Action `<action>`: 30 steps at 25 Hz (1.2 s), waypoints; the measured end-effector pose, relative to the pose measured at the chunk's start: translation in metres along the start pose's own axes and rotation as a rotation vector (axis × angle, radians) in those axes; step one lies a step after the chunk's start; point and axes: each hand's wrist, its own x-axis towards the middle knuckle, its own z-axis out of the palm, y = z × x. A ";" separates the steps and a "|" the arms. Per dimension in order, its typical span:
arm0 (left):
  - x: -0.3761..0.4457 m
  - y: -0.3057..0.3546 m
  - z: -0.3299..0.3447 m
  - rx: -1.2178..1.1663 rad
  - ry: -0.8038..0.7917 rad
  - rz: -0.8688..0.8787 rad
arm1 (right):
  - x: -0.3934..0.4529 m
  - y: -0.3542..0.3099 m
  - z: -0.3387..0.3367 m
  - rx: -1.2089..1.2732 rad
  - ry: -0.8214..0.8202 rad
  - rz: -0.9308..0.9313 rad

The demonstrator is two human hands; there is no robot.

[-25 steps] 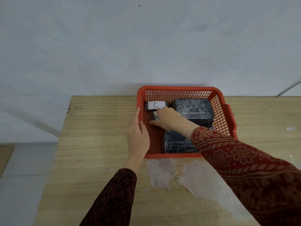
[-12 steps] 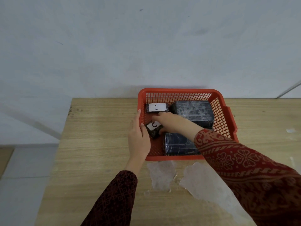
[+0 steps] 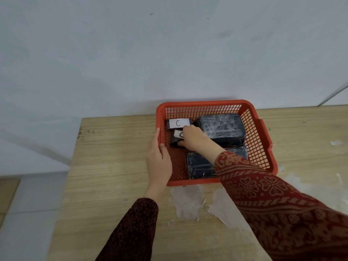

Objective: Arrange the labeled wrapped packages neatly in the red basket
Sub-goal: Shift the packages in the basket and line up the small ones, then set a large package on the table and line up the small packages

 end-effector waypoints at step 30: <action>-0.117 0.031 0.056 0.712 -0.239 0.555 | -0.214 0.274 0.069 1.178 0.560 0.646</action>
